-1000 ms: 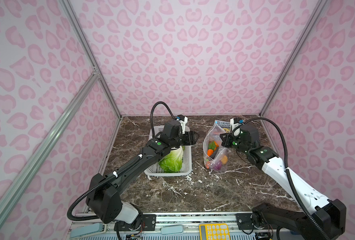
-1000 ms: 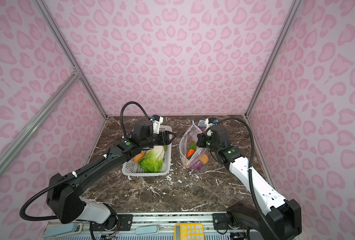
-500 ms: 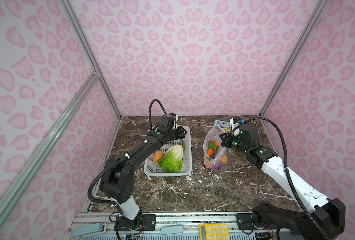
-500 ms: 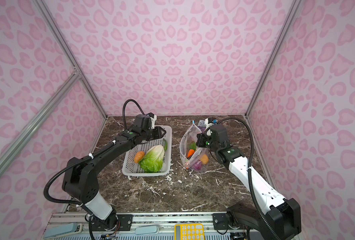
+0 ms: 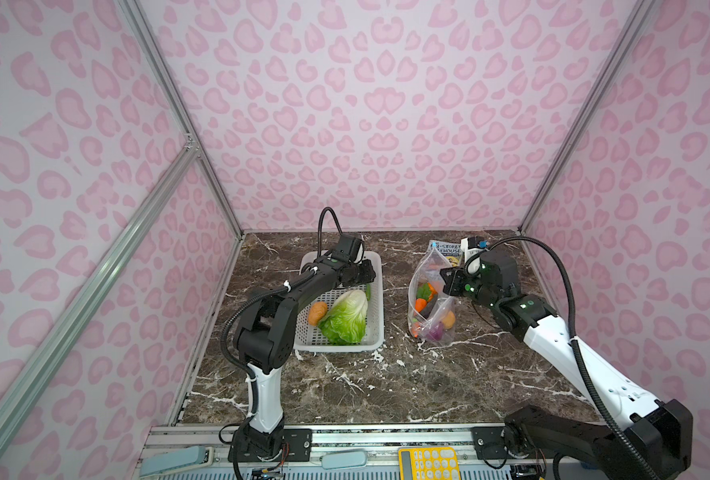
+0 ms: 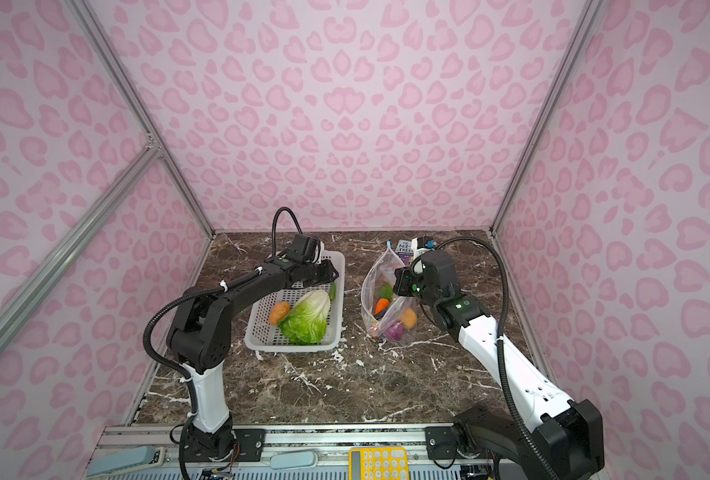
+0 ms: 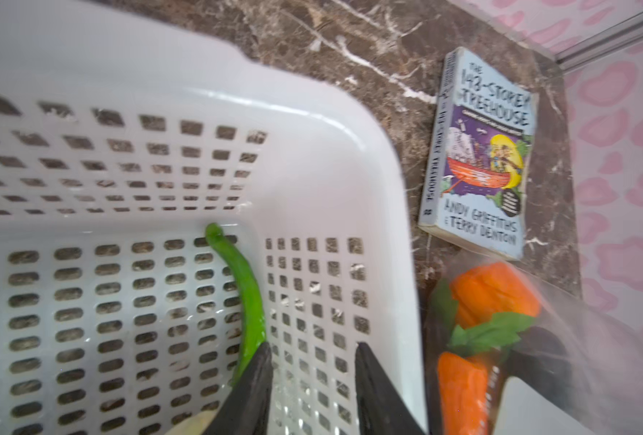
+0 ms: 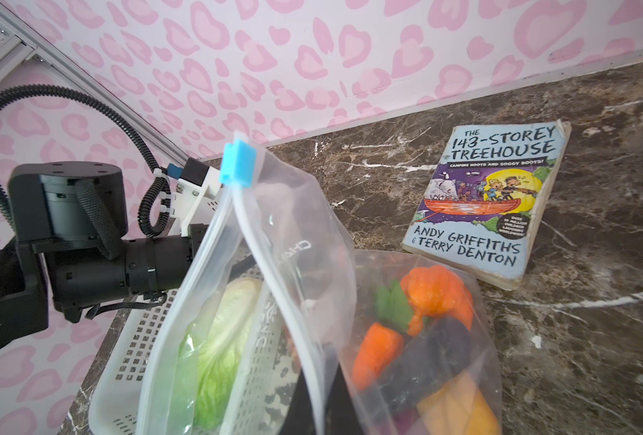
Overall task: Place the food in the zip-top bag and seal the zipper
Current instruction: 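Lower the left gripper onto the green pepper and close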
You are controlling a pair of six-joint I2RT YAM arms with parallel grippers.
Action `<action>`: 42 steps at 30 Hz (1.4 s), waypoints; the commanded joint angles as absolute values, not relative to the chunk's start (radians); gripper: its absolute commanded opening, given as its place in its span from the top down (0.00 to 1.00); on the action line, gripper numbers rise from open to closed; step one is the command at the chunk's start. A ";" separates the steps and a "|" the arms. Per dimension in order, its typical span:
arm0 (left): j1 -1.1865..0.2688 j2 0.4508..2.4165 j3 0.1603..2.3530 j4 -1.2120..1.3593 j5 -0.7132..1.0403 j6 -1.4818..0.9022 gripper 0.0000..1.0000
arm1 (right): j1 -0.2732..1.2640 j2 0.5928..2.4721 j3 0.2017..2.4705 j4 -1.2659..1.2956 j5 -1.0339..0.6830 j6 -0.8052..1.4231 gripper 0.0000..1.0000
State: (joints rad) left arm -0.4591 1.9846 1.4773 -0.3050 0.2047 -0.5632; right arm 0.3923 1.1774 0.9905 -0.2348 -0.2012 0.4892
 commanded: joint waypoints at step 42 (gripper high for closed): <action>-0.460 2.132 1.541 -0.420 0.037 -0.494 0.81 | 0.394 1.144 0.983 -0.233 -0.178 0.488 1.00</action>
